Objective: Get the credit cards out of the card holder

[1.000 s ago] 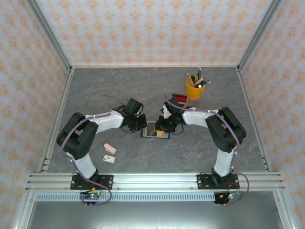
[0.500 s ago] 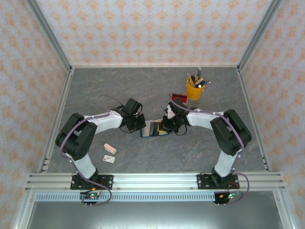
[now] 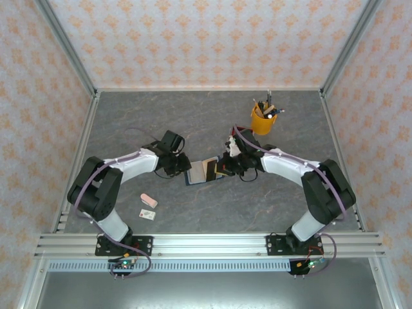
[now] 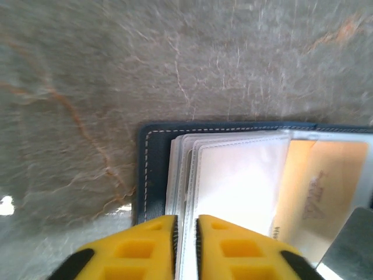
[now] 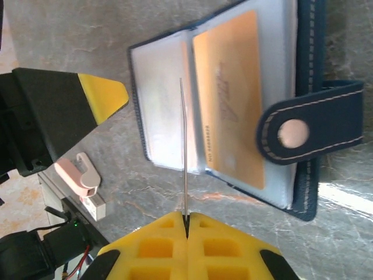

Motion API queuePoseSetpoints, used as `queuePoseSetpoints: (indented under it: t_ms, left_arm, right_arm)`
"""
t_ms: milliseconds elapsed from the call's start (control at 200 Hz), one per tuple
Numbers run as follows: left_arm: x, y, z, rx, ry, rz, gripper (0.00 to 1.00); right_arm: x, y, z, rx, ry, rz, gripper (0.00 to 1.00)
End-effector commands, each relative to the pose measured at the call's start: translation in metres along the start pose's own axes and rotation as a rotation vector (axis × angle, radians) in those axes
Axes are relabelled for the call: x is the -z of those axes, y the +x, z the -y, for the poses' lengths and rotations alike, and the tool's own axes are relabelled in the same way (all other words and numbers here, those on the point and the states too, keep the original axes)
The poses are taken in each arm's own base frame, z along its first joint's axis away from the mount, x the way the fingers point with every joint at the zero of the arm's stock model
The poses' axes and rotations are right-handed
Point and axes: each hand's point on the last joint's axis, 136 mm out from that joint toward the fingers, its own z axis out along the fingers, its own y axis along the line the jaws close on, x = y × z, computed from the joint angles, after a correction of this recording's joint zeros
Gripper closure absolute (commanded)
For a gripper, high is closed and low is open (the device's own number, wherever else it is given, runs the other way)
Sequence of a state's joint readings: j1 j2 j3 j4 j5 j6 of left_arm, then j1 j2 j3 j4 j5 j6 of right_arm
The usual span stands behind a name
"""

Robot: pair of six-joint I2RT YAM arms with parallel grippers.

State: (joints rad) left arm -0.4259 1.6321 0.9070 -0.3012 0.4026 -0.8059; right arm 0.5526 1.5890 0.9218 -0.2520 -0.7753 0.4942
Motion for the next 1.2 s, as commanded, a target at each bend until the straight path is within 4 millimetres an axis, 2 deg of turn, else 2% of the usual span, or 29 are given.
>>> queuePoseSetpoints:
  t_ms: [0,170,275,365,480,676,801,951,1191]
  left_arm:
    - [0.026,-0.008,0.008,-0.013,0.054,0.043,0.68]
    - [0.058,-0.016,0.032,0.004,0.252,0.073,0.34]
    - [0.078,-0.017,0.055,-0.017,0.411,0.07,0.2]
    - [0.091,-0.015,0.07,-0.05,0.508,0.058,0.12]
    - [0.103,-0.013,0.091,-0.079,0.628,0.034,0.1]
    - [0.124,-0.017,0.119,-0.11,0.782,0.029,0.14]
    - [0.137,-0.019,0.132,-0.125,0.843,0.037,0.28]
    - [0.139,-0.021,0.135,-0.119,0.858,0.035,0.45]
    - [0.139,-0.023,0.141,-0.114,0.881,0.036,0.66]
  right_arm:
    - [0.01,-0.006,-0.021,0.035,-0.069,0.019,1.0]
    - [0.017,-0.017,-0.049,0.078,-0.16,0.04,1.0]
    - [0.024,-0.027,-0.069,0.112,-0.225,0.051,1.0]
    - [0.035,-0.038,-0.085,0.119,-0.303,0.064,1.0]
    - [0.053,-0.053,-0.102,0.118,-0.41,0.081,1.0]
    - [0.079,-0.067,-0.116,0.13,-0.507,0.108,1.0]
    - [0.09,-0.072,-0.121,0.126,-0.549,0.116,1.0]
    - [0.097,-0.071,-0.13,0.146,-0.584,0.115,1.0]
    - [0.103,-0.07,-0.136,0.151,-0.609,0.114,1.0]
